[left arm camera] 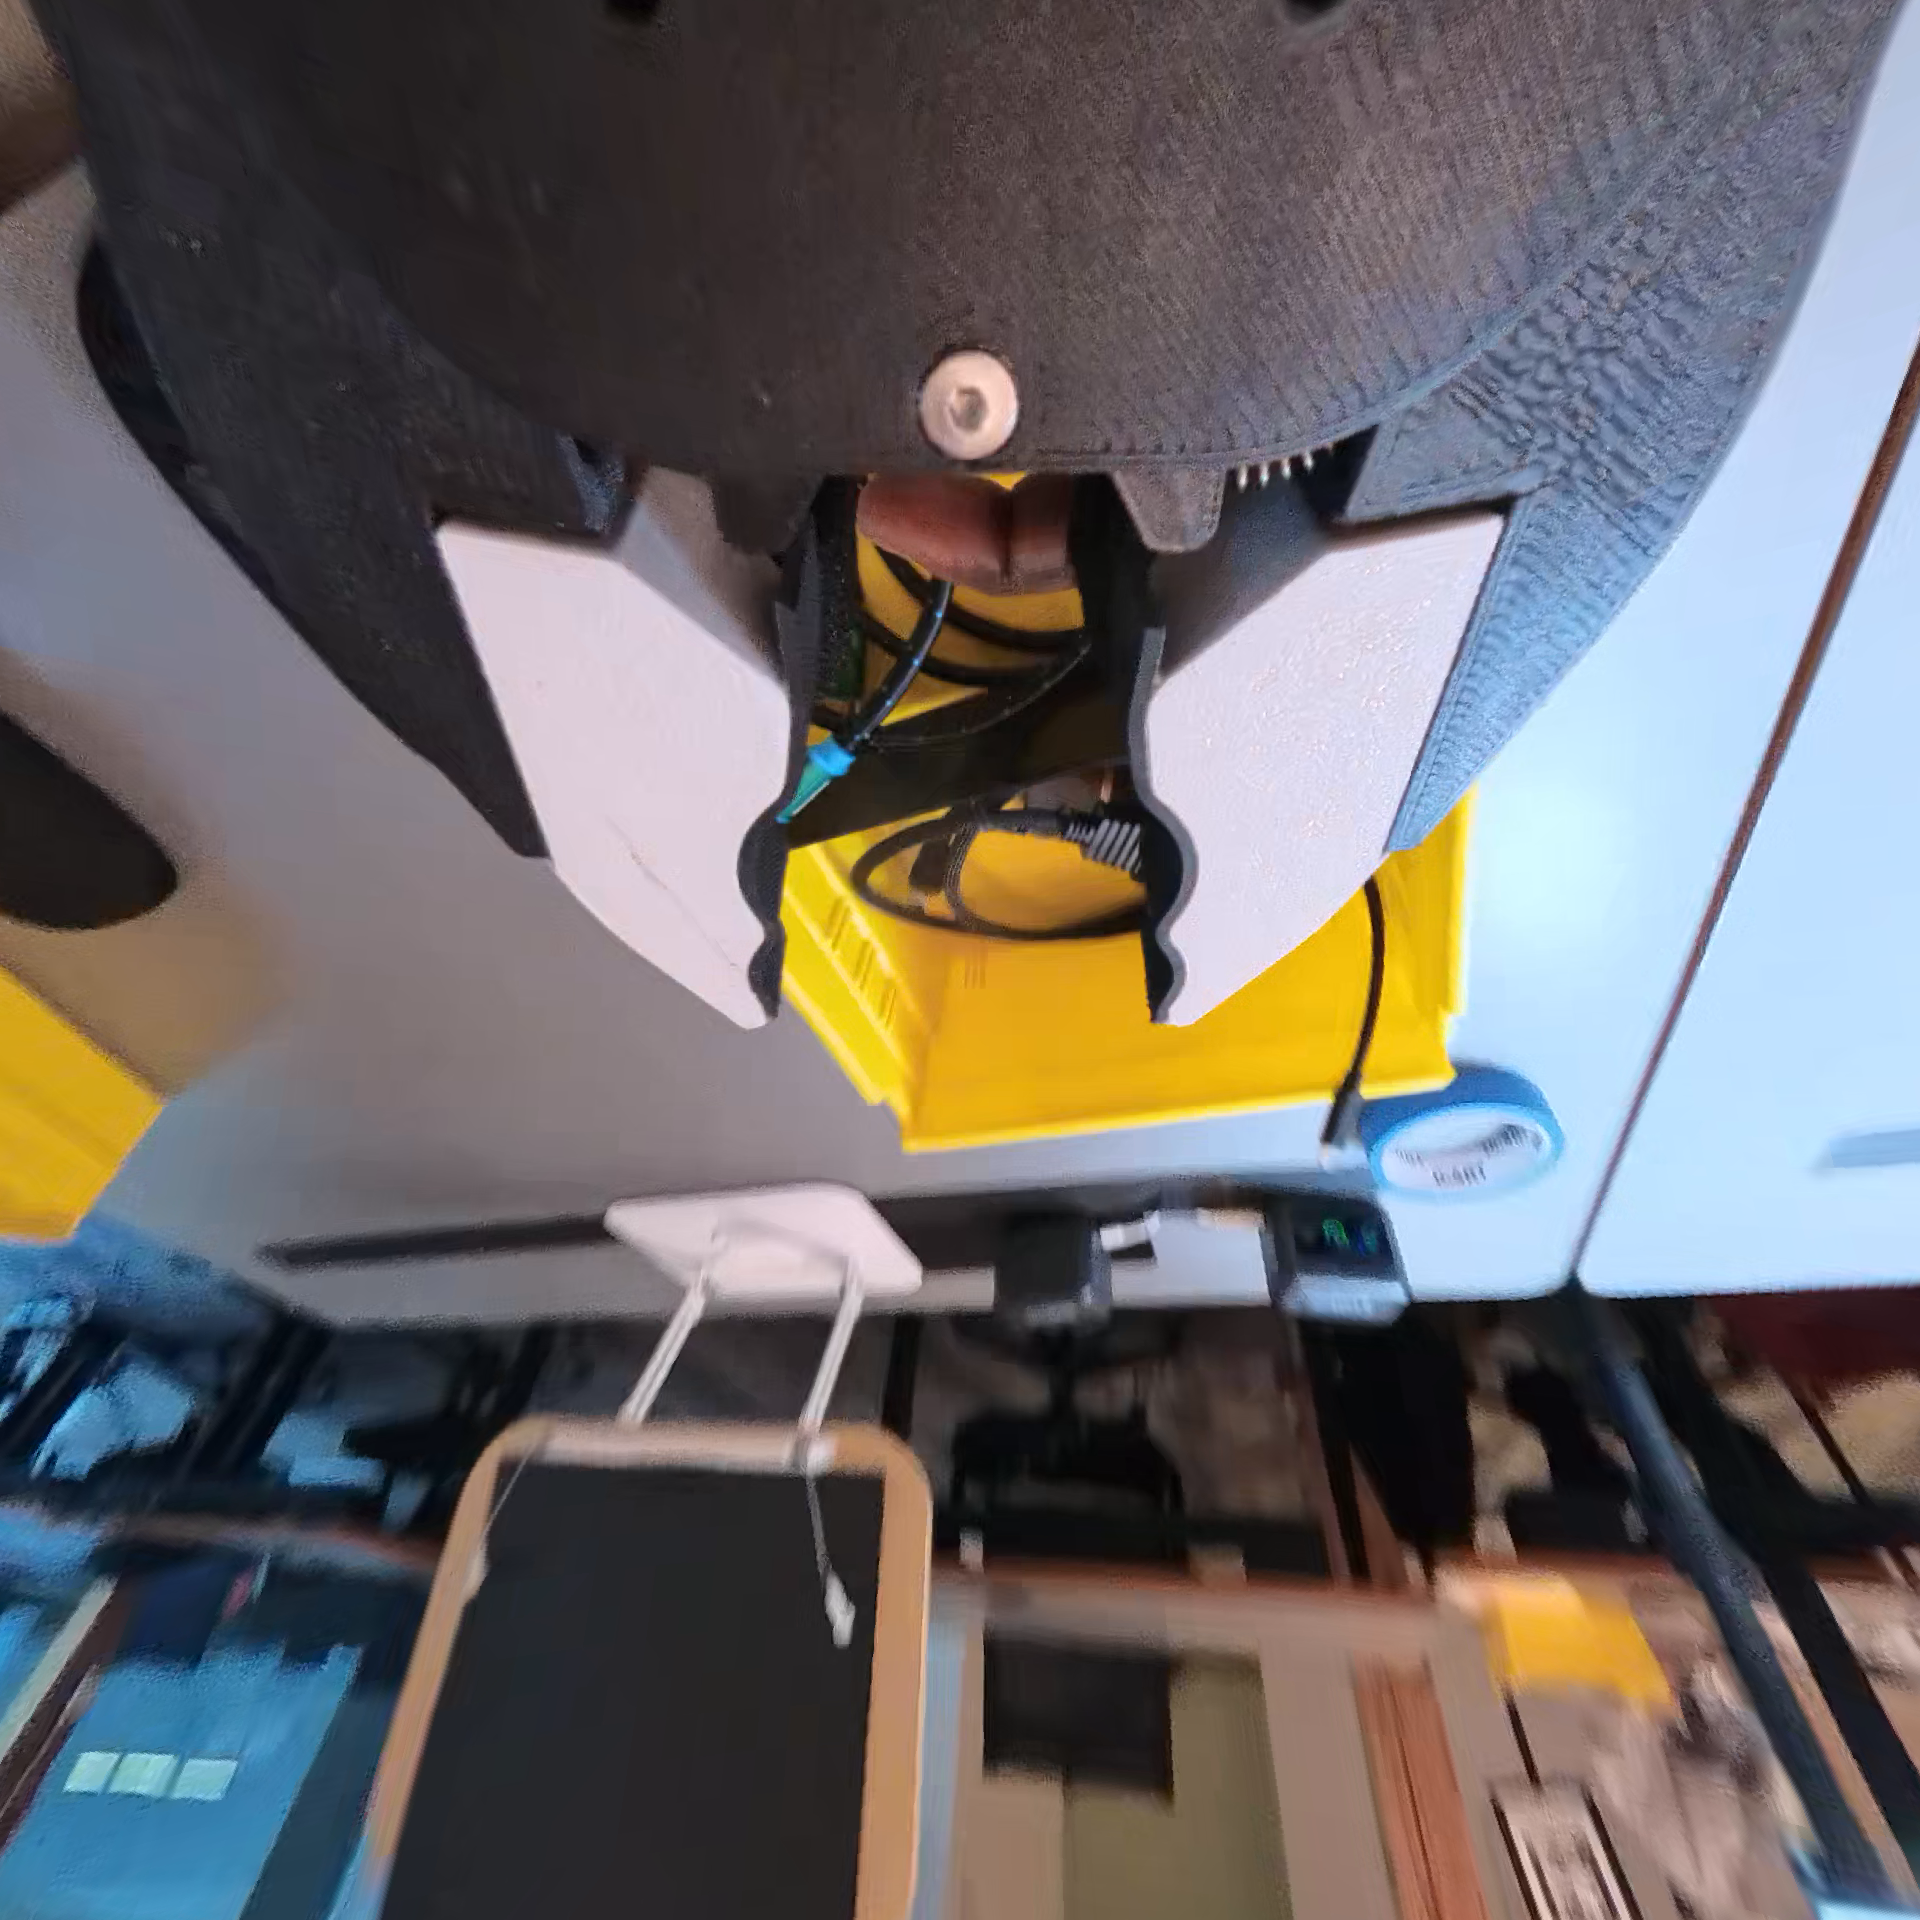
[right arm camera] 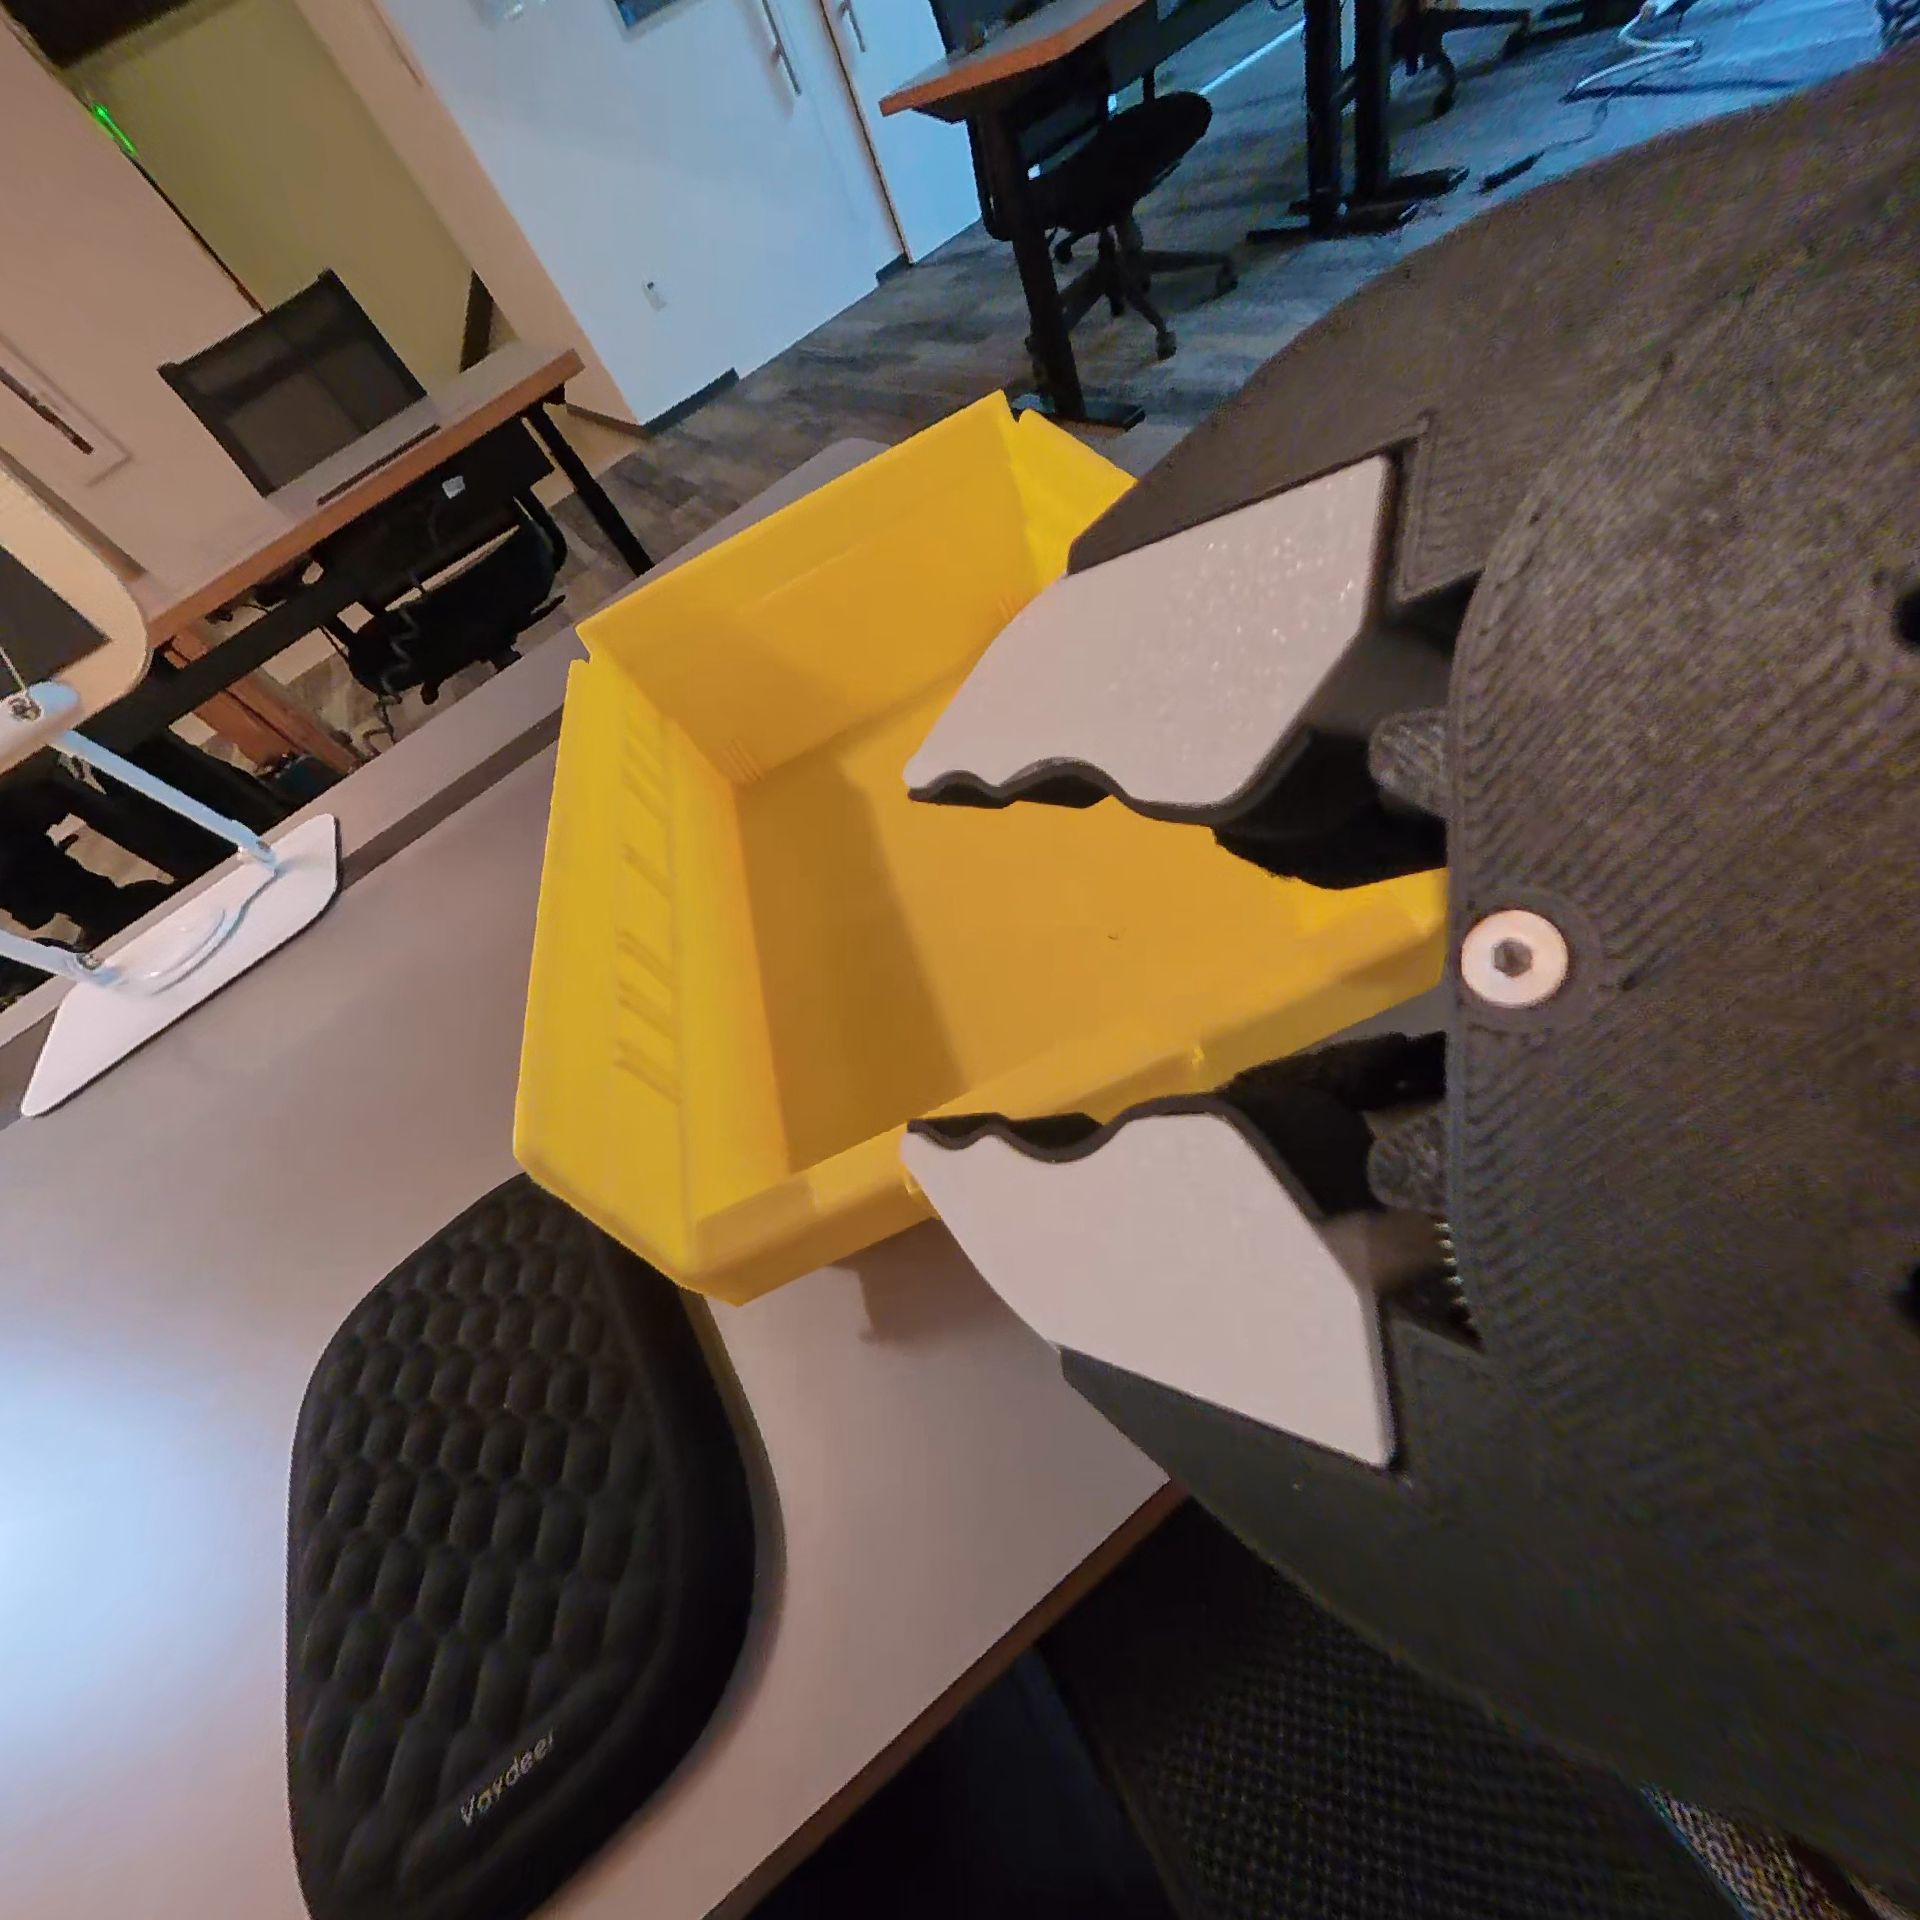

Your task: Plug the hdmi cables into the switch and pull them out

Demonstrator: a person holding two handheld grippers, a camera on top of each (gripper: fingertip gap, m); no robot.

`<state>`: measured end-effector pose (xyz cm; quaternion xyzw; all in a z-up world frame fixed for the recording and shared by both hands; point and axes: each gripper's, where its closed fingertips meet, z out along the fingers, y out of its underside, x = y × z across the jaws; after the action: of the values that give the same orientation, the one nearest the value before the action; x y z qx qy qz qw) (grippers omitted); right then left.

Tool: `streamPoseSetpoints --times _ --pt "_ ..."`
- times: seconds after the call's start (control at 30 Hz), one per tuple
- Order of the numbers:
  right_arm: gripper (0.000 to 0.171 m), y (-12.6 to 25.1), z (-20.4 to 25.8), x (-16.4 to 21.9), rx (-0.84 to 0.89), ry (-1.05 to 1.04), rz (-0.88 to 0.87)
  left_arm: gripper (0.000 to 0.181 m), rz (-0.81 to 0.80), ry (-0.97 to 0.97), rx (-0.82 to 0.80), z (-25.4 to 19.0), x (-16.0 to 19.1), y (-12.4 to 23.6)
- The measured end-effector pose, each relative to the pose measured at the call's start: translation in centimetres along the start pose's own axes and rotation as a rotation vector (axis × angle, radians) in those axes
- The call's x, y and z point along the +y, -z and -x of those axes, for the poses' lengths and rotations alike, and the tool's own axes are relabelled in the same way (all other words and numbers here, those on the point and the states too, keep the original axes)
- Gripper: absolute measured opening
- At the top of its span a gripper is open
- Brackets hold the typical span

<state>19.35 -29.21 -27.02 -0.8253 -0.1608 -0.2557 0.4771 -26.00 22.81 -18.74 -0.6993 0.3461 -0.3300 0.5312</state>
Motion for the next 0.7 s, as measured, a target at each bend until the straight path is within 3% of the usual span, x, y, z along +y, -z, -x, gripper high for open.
streamPoseSetpoints --times 0.17,0.4,0.5,0.7 --pt "0.057 -0.2 -0.2 -0.1 0.022 0.015 0.004 0.073 0.507 -0.151 -0.150 4.7 3.9 -5.7" --pt "0.056 -0.9 -0.2 1.0 0.019 0.025 0.069 0.084 0.902 -0.132 -0.113 8.7 9.3 -11.1" --pt "0.055 -1.0 -0.3 1.0 0.021 0.026 0.065 0.086 1.023 -0.225 -0.145 10.4 10.8 -11.8" --pt "0.054 -1.4 -0.1 1.0 0.016 0.039 0.076 0.080 1.100 -0.184 -0.084 10.5 12.3 -12.5"
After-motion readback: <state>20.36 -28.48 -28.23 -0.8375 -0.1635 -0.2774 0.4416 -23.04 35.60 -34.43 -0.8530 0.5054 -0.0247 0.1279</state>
